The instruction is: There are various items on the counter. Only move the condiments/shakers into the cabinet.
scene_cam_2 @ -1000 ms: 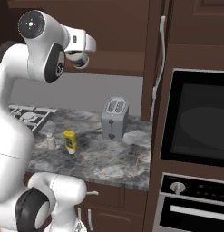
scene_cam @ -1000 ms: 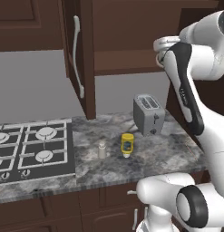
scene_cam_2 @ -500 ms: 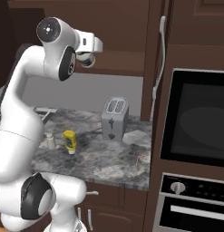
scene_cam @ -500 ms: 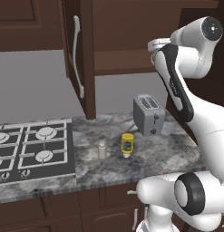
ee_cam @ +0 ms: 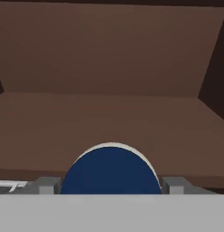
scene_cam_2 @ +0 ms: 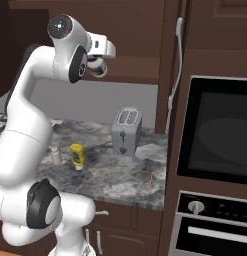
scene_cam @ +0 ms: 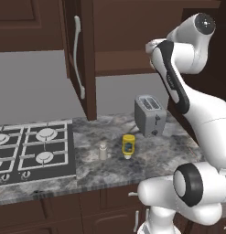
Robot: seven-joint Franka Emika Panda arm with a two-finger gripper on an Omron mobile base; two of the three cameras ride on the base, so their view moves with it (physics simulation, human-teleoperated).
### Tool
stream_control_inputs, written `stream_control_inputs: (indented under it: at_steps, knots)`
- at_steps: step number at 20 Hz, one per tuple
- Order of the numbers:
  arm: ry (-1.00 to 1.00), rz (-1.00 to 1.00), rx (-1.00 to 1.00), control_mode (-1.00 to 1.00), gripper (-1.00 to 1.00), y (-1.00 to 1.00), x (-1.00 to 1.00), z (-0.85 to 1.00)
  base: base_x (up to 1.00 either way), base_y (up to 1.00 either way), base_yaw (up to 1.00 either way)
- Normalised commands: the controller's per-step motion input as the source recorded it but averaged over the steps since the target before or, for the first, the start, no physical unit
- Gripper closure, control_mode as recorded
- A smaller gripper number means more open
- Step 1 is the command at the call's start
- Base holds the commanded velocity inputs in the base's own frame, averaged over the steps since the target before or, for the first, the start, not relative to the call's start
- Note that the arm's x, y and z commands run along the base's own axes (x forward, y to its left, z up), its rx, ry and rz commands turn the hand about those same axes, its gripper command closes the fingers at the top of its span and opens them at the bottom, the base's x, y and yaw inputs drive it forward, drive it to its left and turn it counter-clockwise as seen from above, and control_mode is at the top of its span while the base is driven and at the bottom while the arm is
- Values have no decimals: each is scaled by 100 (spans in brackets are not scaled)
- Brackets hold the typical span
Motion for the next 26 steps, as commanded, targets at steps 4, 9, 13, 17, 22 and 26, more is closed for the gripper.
stream_control_inputs:
  at_steps: [4, 9, 13, 17, 22, 26]
  knots:
    - [2, 0, -7, -100, 100, 0, 7, -25, 0, 0, 0]
    - [-9, 0, 0, -100, 100, 0, -11, 0, 0, 0, 0]
    - [-16, 0, 0, -100, 100, 0, -14, 1, 0, 0, 0]
    - [0, 0, 0, -100, 100, 0, 13, 0, 0, 0, 0]
    - [0, 0, 0, -100, 100, 0, 28, 0, 0, 0, 0]
    - [0, 0, 0, -100, 100, -1, 33, 0, 0, 0, 0]
